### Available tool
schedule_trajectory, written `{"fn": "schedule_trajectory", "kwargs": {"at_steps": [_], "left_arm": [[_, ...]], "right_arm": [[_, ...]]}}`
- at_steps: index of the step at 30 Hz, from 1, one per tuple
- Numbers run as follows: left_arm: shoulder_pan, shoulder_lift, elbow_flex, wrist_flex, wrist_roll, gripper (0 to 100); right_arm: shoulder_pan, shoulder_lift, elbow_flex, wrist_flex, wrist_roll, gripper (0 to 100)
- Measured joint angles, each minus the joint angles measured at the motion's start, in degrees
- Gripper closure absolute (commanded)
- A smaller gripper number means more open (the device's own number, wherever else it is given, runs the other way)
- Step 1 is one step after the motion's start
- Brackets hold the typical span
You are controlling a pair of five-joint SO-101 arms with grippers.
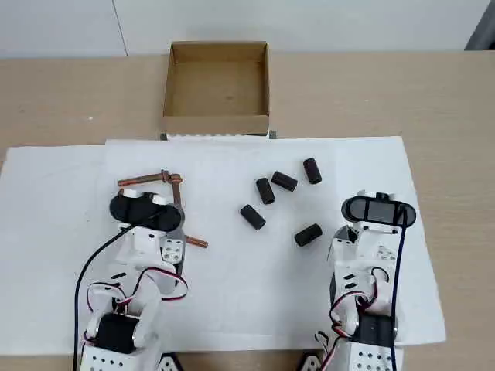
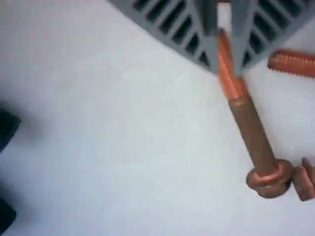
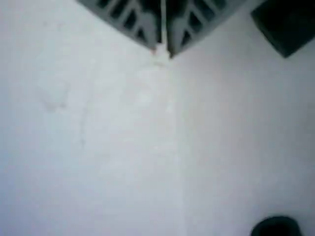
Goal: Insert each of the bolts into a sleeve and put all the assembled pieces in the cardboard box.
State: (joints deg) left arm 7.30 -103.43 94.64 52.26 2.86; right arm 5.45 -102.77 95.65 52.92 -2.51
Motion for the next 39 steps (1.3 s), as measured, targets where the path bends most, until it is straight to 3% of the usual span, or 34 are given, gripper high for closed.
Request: {"fn": "schedule_trajectory", "kwargs": {"at_steps": [3, 14, 20, 29, 39], "left_arm": [[-0.35, 0.00, 0.00, -0.62, 0.00, 81], [-1.41, 0.00, -12.22, 10.73, -0.09, 81], [-5.19, 1.23, -18.90, 14.24, -1.58, 83], [-9.41, 21.80, -36.22, 14.33, -3.43, 86], [-9.41, 48.70, -56.53, 18.81, 1.67, 91]], "right_arm": [[0.00, 0.00, 0.00, 0.00, 0.00, 99.5], [0.00, 0.00, 0.00, 0.00, 0.00, 99.5], [0.00, 0.00, 0.00, 0.00, 0.00, 99.2], [0.00, 0.00, 0.00, 0.00, 0.00, 99.5], [-1.93, 0.00, 0.00, 0.00, 0.00, 99.5]]}}
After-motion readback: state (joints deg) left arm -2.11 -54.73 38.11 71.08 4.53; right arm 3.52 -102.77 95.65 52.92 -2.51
